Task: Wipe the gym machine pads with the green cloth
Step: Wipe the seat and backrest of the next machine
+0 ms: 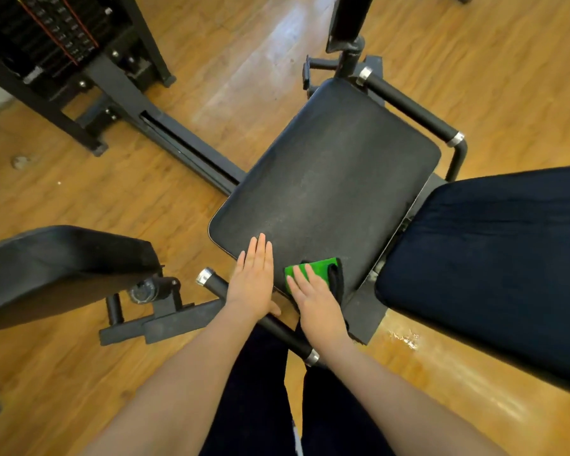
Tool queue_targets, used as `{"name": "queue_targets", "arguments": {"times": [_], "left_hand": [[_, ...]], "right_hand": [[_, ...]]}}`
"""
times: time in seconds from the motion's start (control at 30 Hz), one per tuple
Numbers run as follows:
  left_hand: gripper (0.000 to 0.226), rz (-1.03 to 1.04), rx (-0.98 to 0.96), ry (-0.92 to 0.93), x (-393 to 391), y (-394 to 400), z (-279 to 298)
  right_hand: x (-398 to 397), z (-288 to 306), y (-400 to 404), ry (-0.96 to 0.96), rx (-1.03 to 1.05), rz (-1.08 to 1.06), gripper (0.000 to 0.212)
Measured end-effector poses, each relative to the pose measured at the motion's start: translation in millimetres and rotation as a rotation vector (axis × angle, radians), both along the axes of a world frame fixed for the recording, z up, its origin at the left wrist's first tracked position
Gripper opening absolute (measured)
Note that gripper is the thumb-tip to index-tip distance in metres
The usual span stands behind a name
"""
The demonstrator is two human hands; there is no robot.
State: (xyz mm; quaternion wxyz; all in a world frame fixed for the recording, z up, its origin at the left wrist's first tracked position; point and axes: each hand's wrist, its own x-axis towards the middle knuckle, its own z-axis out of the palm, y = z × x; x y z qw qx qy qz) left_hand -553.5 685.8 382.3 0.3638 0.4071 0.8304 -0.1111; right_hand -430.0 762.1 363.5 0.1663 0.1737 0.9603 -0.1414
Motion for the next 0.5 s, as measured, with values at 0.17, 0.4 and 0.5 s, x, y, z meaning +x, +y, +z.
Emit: {"name": "queue_targets", "arguments": {"times": [0.17,0.4,0.5], "left_hand": [[0.125,0.003,0.01,0.018,3,3,4],[0.121,-0.036,0.004,0.032,4,0,2],[0.116,-0.046,0.031,0.048,1,3,2]], "right_hand": [[9,11,11,0.019,-0.076,0.12,0.073],[57,5,29,0.013,-0.083,0.146,0.079],[54,6,18,0.069,-0.08,-0.002,0.08]]}}
